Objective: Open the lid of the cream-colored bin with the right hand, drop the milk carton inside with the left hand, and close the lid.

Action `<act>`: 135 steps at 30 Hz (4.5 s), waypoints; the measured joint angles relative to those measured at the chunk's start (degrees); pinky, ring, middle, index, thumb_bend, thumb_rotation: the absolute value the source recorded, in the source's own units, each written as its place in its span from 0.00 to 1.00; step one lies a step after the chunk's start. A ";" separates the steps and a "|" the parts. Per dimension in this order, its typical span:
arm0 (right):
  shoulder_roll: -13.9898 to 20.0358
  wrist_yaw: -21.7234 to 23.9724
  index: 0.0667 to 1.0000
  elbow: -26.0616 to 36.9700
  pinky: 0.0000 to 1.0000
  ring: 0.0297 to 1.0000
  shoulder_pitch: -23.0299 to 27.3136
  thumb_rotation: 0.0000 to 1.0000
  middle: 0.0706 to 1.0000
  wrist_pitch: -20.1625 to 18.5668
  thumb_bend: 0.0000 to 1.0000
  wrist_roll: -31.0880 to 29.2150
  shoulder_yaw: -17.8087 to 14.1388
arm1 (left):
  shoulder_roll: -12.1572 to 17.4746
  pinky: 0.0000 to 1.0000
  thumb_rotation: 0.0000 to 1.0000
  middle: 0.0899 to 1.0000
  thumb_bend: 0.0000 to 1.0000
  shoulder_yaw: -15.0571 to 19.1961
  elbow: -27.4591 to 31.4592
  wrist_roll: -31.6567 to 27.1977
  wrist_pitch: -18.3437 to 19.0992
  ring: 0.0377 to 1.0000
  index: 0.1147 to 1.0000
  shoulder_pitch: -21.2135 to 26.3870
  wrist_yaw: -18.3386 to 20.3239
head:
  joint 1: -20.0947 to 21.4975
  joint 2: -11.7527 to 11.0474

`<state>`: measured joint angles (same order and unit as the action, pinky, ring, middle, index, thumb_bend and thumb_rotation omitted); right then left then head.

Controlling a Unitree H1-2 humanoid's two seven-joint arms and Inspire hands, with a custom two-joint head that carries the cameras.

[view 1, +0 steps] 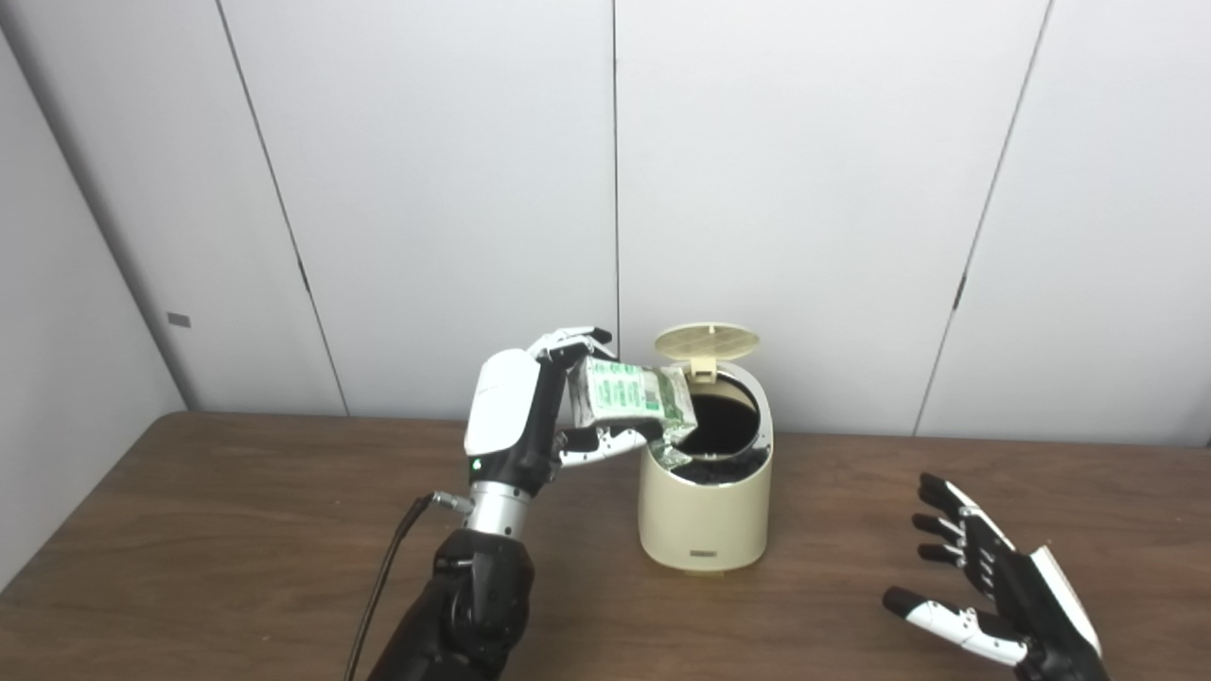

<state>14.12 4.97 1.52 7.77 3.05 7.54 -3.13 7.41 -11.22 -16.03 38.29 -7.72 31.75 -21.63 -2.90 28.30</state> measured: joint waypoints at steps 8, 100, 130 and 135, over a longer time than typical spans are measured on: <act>0.00 0.01 0.89 0.31 0.75 0.85 -0.05 0.46 0.91 -0.07 0.82 -0.45 0.04 | 0.01 0.68 0.06 0.72 0.52 -0.33 -2.36 0.79 -0.24 0.76 0.43 1.36 -0.46 | 0.26 0.18; -1.34 0.07 0.89 4.05 0.70 0.82 -1.31 0.39 0.92 -2.52 0.75 0.55 1.04 | 3.23 0.60 0.12 0.85 0.90 -5.10 2.19 6.44 6.40 0.77 0.81 4.88 10.77 | 0.97 1.67; -1.15 -0.01 0.89 3.43 0.73 0.82 -1.18 0.41 0.92 -2.64 0.76 0.25 0.95 | -0.02 0.42 0.11 0.55 0.62 8.03 5.77 -29.17 -5.95 0.51 0.57 -0.75 17.06 | 0.62 0.62; -0.99 -0.09 0.88 2.47 0.71 0.82 -1.06 0.43 0.92 -2.60 0.78 0.06 0.76 | 0.07 0.48 0.27 0.66 0.72 9.65 9.98 -37.39 -3.94 0.58 0.69 -5.42 22.15 | 0.35 0.53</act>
<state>13.13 4.88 3.99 6.71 0.45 7.60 -2.37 7.48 -1.56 -6.05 0.90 -11.66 26.33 0.52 -2.55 28.83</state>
